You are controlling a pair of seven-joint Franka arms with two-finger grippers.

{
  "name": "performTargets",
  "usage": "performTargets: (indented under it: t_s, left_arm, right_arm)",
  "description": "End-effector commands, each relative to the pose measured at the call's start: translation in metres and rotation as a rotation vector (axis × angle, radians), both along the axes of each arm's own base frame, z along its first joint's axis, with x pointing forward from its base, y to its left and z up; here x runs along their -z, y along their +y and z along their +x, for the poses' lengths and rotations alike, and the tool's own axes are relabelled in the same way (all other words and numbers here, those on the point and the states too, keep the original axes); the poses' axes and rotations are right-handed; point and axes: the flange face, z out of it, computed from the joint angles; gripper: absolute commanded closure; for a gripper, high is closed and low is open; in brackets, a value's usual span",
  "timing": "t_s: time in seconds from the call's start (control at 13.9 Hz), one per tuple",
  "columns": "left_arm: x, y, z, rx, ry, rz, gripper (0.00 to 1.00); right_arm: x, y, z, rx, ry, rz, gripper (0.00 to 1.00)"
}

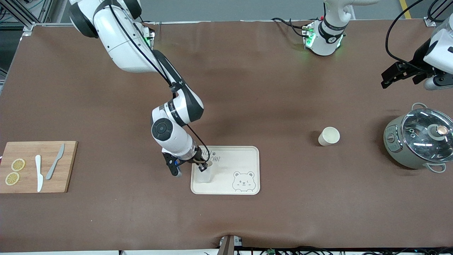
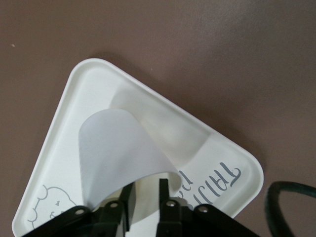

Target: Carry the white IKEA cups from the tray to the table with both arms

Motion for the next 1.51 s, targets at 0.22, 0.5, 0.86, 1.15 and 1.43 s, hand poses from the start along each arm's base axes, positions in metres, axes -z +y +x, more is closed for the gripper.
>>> performTargets:
  t_s: [0.22, 0.5, 0.86, 1.15, 1.43]
  left_arm:
    - [-0.001, -0.001, -0.001, 0.008, -0.008, -0.026, 0.00]
    - [-0.002, -0.001, -0.003, 0.011, -0.005, -0.026, 0.00]
    - [-0.003, -0.002, -0.004, 0.012, -0.007, -0.026, 0.00]
    - [-0.001, -0.003, -0.003, 0.012, -0.002, -0.025, 0.00]
    - [0.001, -0.003, -0.002, 0.014, 0.000, -0.025, 0.00]
  right_arm:
    - [-0.007, -0.002, 0.003, 0.006, -0.022, -0.017, 0.00]
    - [-0.013, -0.005, 0.005, -0.015, -0.036, -0.038, 0.00]
    - [-0.036, 0.000, 0.005, -0.021, -0.026, -0.029, 0.00]
    - [-0.056, 0.002, 0.007, -0.041, 0.038, -0.051, 0.00]
    - [-0.046, 0.001, 0.008, -0.033, 0.032, -0.058, 0.00]
